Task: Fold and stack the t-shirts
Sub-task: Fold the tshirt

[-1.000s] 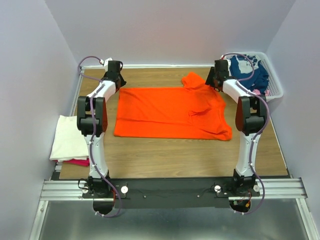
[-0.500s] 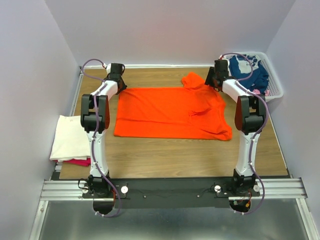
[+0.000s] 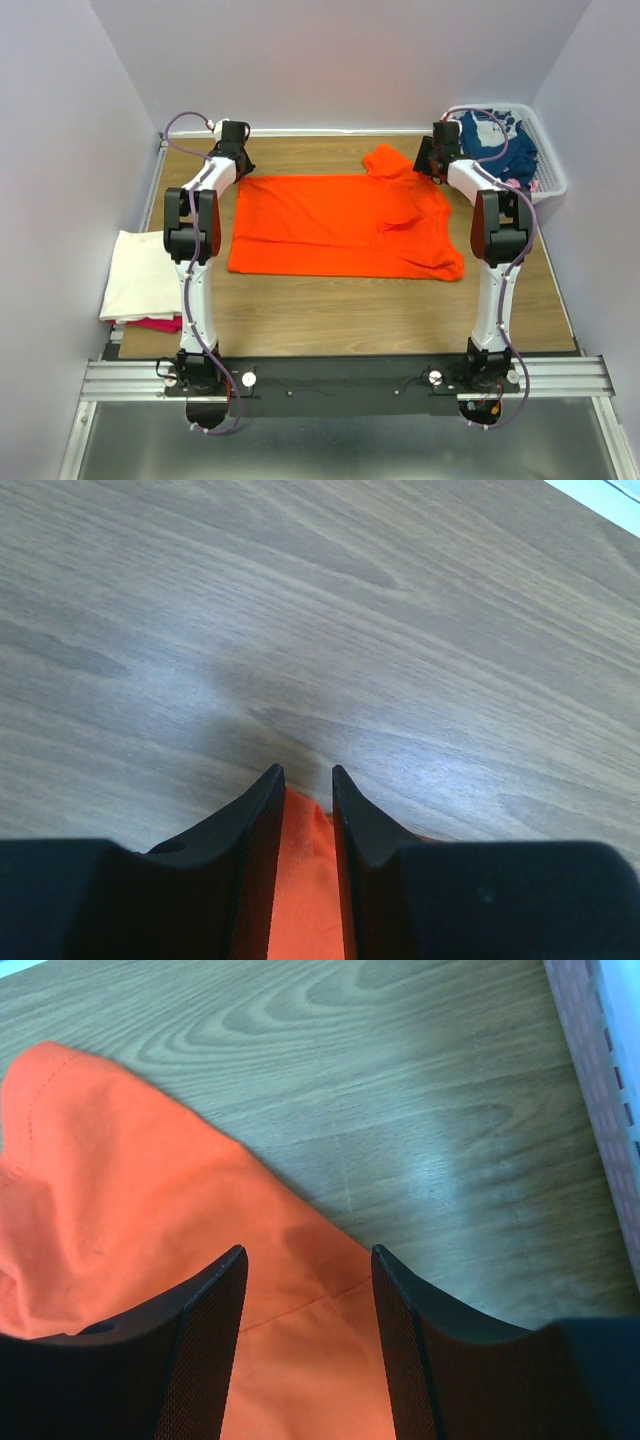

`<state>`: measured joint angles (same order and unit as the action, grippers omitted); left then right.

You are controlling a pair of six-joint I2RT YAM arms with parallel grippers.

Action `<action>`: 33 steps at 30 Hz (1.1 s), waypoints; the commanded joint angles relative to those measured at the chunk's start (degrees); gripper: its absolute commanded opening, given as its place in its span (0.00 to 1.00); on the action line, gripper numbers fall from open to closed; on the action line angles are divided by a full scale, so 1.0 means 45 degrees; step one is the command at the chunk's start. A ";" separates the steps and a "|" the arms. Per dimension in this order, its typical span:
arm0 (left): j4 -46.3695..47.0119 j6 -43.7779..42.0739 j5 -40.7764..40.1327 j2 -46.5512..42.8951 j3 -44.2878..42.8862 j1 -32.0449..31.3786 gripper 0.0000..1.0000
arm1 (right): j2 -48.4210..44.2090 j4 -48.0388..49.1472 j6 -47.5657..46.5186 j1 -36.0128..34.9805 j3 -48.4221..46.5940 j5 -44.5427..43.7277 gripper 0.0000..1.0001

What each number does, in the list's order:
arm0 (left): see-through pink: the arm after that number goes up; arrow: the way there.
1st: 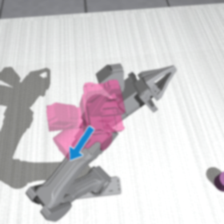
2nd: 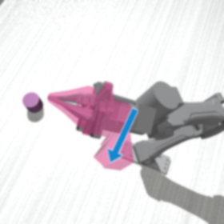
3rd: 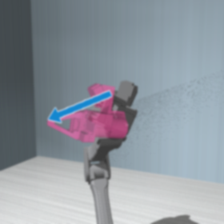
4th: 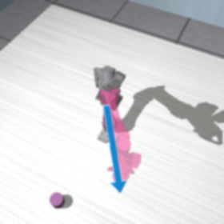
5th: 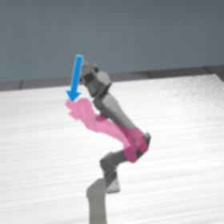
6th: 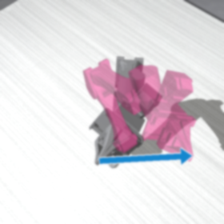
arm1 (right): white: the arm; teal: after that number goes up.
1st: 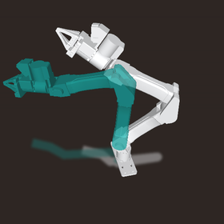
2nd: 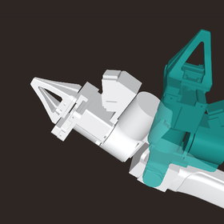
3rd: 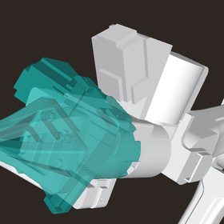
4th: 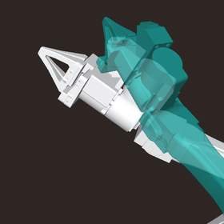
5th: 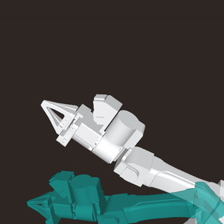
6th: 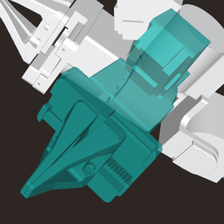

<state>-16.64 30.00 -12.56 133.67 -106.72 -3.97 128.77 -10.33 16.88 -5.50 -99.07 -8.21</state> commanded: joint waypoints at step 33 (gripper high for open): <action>-0.0444 -0.0455 0.0348 0.0473 -0.0621 0.0003 0.00 | 0.0525 0.0127 -0.0412 0.0362 -0.0484 0.0711 0.15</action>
<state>-19.35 28.64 -12.34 135.50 -108.33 -3.97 131.79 -10.20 15.09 -4.12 -99.37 -4.99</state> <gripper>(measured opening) 0.007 0.191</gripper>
